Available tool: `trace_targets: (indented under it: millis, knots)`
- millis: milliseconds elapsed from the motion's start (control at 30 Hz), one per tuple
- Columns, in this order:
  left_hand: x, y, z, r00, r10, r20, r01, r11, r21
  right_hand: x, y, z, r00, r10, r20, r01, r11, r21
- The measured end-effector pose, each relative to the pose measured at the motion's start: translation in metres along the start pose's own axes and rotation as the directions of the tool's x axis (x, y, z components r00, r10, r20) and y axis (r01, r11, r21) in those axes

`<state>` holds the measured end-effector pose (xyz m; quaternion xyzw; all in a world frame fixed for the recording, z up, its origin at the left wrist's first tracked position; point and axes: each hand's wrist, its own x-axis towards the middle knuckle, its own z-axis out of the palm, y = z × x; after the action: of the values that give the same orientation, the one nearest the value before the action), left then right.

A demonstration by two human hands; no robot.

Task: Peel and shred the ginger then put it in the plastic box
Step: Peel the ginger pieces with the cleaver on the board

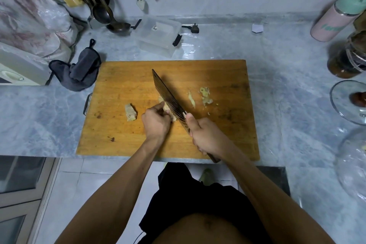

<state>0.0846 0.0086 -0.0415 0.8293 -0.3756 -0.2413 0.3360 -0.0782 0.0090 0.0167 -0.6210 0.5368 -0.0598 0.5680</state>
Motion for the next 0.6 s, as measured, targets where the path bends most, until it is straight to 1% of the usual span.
trace_targets:
  millis: [233,434,600]
  knots:
    - [0.003,0.001,0.003,1.0,-0.004,-0.009,0.004,1.0,0.007,0.006,0.005,0.008,0.998,0.015,-0.059,-0.014,1.0,0.009]
    - [0.002,0.0,0.005,0.999,-0.051,-0.001,0.051,0.999,0.003,0.007,0.005,0.009,0.999,0.026,-0.034,-0.024,0.999,0.048]
    - [0.002,0.002,0.005,1.0,-0.027,-0.004,0.027,1.0,-0.004,0.013,0.005,0.011,0.999,0.035,-0.041,-0.032,0.996,0.08]
